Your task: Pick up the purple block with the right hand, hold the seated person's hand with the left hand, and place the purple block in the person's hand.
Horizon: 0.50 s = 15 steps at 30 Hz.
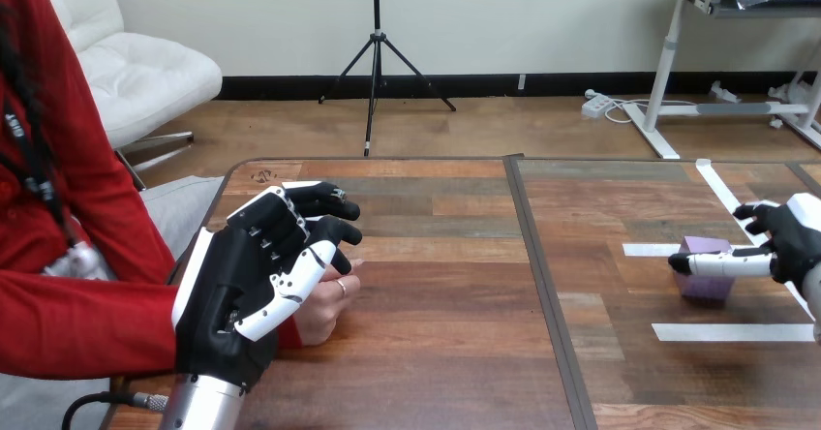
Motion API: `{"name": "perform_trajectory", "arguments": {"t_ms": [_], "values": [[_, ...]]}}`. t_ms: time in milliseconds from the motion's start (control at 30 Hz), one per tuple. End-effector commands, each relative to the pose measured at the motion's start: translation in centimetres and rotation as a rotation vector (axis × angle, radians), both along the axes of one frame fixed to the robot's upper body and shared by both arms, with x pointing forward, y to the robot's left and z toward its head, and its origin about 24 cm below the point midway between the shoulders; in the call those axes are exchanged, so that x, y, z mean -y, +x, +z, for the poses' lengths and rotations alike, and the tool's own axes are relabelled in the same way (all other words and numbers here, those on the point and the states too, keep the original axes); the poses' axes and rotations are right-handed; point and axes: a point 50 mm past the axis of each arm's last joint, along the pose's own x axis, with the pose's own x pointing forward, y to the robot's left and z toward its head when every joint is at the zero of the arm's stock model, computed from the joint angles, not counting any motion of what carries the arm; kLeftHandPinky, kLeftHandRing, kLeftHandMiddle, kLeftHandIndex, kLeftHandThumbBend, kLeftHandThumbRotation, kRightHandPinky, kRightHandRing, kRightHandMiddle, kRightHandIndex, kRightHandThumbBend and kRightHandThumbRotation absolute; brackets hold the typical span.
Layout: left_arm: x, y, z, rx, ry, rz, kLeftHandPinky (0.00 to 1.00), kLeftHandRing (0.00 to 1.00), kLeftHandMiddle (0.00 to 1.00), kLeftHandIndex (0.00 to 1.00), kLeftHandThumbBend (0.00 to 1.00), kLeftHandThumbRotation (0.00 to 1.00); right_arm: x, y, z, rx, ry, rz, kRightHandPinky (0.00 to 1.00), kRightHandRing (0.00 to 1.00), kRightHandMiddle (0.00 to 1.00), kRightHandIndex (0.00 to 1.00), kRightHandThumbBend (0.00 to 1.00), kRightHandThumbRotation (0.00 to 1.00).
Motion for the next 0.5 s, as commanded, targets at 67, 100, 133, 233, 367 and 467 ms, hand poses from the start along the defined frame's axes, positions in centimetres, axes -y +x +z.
{"name": "perform_trajectory", "arguments": {"t_ms": [67,100,133,233,367,467], "values": [[-0.06,0.99,1.43,0.062,-0.012,-0.002,0.37,0.54,0.59,0.57,0.44,0.18,-1.89,2.15,1.87,0.055,0.009,0.051,0.68,0.85,0.88,0.88,1.00,0.50],[-0.06,1.00,1.46,0.068,-0.007,0.001,0.37,0.54,0.59,0.57,0.44,0.18,-1.93,2.12,1.78,0.051,0.007,0.053,0.68,0.85,0.88,0.88,1.00,0.50],[-0.07,1.01,1.47,0.072,-0.003,0.003,0.37,0.54,0.59,0.57,0.44,0.18,-1.96,2.11,1.72,0.050,0.004,0.054,0.68,0.85,0.88,0.88,1.00,0.50],[-0.06,1.03,1.50,0.074,-0.007,0.001,0.37,0.54,0.59,0.57,0.43,0.17,-2.04,2.04,1.53,0.038,-0.013,0.063,0.68,0.84,0.87,0.87,1.00,0.51],[-0.07,1.07,1.51,0.076,-0.004,0.000,0.37,0.53,0.58,0.57,0.43,0.17,-2.11,1.96,1.33,0.036,-0.007,0.064,0.69,0.84,0.87,0.87,1.00,0.51],[-0.09,1.09,1.54,0.076,-0.004,-0.002,0.37,0.53,0.58,0.57,0.43,0.17,-2.17,1.91,1.18,0.033,-0.007,0.067,0.69,0.83,0.87,0.87,1.00,0.51]]}}
